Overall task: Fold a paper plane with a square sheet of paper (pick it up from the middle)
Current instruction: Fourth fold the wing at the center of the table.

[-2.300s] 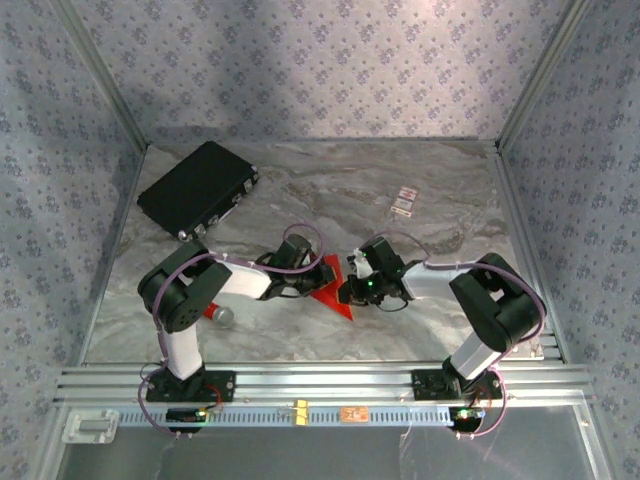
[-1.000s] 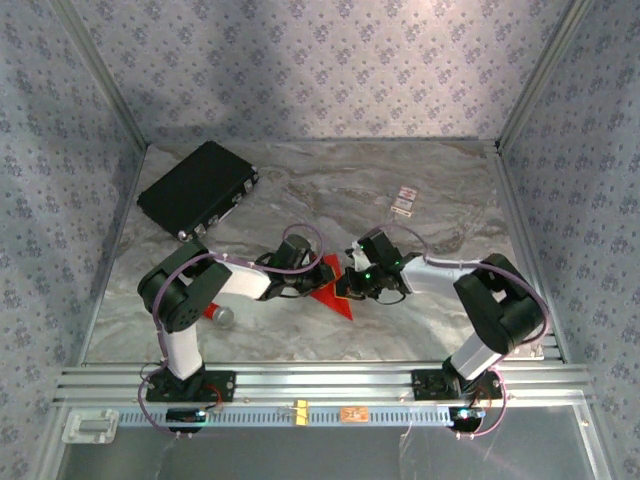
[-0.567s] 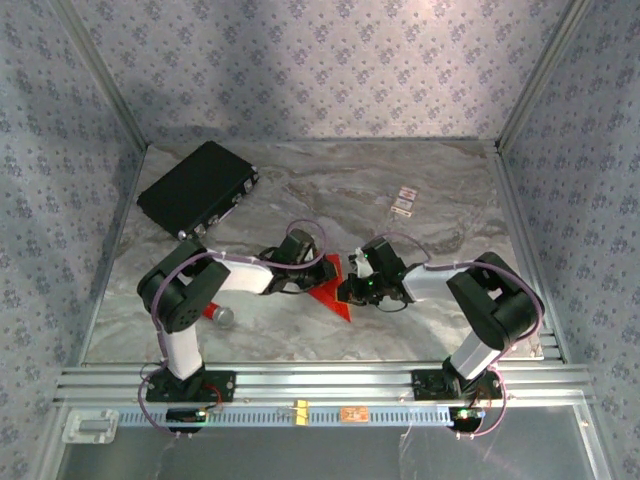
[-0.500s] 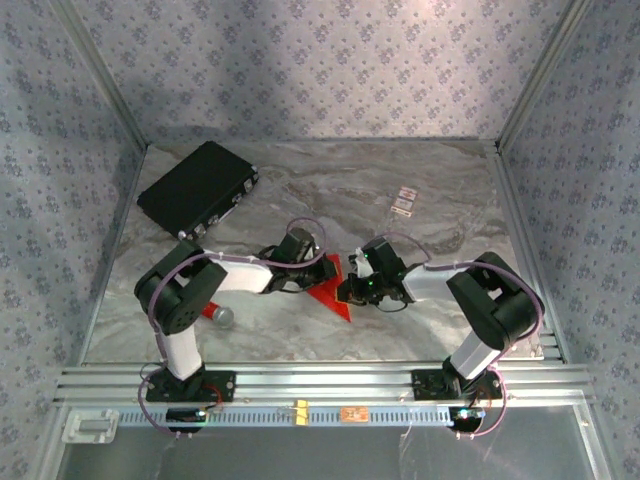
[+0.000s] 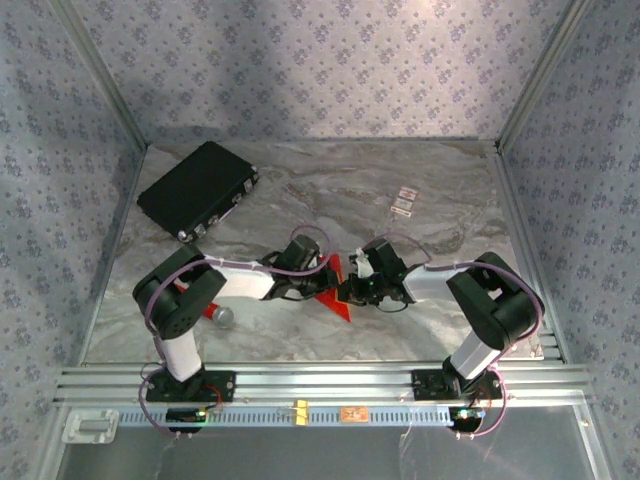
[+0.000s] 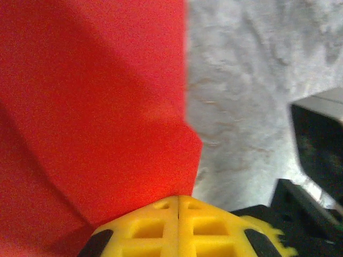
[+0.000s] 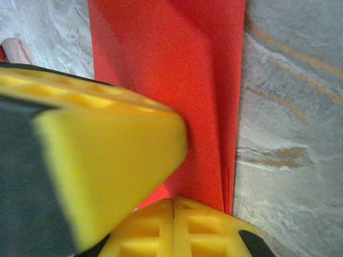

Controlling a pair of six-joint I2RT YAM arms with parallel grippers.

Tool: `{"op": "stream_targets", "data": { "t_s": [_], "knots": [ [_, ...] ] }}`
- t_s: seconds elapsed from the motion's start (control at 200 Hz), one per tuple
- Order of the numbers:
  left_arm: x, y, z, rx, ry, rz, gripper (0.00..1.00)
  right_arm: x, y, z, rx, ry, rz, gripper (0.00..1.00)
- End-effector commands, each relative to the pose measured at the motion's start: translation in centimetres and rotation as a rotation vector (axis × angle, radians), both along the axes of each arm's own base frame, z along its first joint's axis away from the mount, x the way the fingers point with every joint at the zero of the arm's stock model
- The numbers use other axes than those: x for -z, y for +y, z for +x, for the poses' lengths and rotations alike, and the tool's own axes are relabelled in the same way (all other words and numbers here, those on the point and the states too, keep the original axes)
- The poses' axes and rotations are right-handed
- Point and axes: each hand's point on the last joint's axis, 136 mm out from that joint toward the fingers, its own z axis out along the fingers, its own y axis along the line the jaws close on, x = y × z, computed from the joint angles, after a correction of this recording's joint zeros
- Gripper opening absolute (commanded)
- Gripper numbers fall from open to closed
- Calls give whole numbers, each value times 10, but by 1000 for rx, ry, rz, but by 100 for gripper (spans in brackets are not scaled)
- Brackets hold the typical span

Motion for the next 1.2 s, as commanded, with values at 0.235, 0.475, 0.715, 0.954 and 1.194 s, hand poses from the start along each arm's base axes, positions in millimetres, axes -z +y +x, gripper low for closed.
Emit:
{"op": "stream_targets", "data": {
  "t_s": [0.235,0.475,0.715,0.954,1.194],
  "knots": [
    [26,17,0,-30,41,74,4,51,-44,-35,41,154,-212,0],
    [24,32,21,-83,33,102,4,52,-47,-40,14,153,-231,0],
    [19,41,48,-103,16,100,4,54,-51,-46,-8,156,-243,0],
    [20,53,68,-123,27,87,4,54,-51,-49,-15,163,-237,0],
    [24,73,88,-158,31,102,5,53,-51,-52,-49,154,-233,0]
  ]
}}
